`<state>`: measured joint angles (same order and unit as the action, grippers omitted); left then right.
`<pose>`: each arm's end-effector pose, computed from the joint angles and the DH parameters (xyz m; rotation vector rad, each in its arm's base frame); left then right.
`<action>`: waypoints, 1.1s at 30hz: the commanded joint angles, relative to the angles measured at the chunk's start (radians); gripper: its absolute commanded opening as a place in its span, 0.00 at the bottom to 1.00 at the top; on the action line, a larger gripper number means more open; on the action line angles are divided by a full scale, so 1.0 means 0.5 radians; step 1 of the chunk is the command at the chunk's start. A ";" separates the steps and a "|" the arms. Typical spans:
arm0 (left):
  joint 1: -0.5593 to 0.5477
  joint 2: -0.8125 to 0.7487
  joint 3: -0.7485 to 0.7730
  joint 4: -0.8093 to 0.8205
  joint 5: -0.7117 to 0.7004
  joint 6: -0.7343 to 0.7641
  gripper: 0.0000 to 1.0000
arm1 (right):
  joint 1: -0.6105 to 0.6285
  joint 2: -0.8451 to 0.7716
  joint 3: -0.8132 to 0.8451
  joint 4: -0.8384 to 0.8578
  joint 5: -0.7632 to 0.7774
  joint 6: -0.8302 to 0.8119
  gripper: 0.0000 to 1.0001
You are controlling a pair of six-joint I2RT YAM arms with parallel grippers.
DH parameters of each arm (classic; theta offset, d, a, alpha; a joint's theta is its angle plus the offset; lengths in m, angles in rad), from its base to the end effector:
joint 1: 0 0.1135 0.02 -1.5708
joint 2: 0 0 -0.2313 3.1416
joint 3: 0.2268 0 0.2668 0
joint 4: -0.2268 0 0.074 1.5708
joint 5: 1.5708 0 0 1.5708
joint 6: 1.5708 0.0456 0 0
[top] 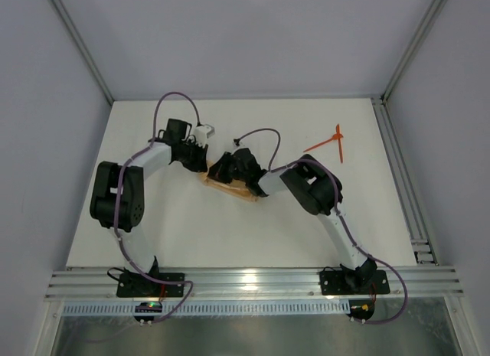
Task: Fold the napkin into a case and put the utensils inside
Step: Stuff the top corner of the smaller-rectangle-folded napkin into the folded napkin.
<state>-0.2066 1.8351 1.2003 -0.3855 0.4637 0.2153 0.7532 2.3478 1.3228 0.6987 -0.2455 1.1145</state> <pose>0.3730 -0.0990 0.1331 0.6947 2.4385 -0.5942 0.3429 0.3367 0.0495 0.2019 2.1791 1.4170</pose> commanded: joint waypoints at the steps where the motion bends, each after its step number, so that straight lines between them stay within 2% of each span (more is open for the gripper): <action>1: -0.010 0.042 0.078 0.047 -0.019 -0.044 0.00 | 0.058 -0.029 0.005 0.084 0.031 0.038 0.06; 4: -0.010 0.060 0.121 -0.088 -0.059 -0.053 0.10 | 0.058 -0.075 -0.117 0.103 0.080 0.078 0.15; 5: -0.010 0.076 0.139 -0.210 -0.047 -0.056 0.14 | 0.058 -0.087 -0.133 0.097 0.089 0.087 0.15; 6: -0.010 0.085 0.164 -0.265 -0.041 -0.059 0.24 | 0.058 -0.094 -0.157 0.103 0.101 0.118 0.15; 8: -0.010 0.048 0.152 -0.330 -0.059 -0.053 0.34 | 0.058 -0.106 -0.154 0.115 0.120 0.142 0.15; 12: 0.014 -0.190 0.094 -0.327 -0.151 -0.041 0.43 | 0.055 -0.109 -0.127 0.051 0.153 0.136 0.14; 15: 0.017 -0.292 0.118 -0.382 -0.298 -0.035 0.45 | 0.055 -0.084 -0.124 0.045 0.166 0.149 0.14; 21: -0.038 -0.378 0.029 -0.481 -0.341 -0.017 0.44 | 0.055 -0.063 -0.139 0.069 0.212 0.201 0.13; 24: -0.041 -0.268 0.044 -0.551 -0.363 0.014 0.40 | 0.058 -0.075 -0.130 0.063 0.236 0.201 0.13; 30: -0.096 -0.099 0.090 -0.481 -0.482 -0.017 0.38 | 0.061 -0.063 -0.121 0.075 0.233 0.204 0.13; 33: -0.099 -0.038 0.106 -0.423 -0.565 -0.023 0.32 | 0.058 -0.060 -0.130 0.094 0.221 0.204 0.13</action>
<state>-0.2481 1.8000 1.2301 -0.6235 0.2356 0.2008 0.7734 2.3299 1.2640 0.7464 -0.1593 1.2152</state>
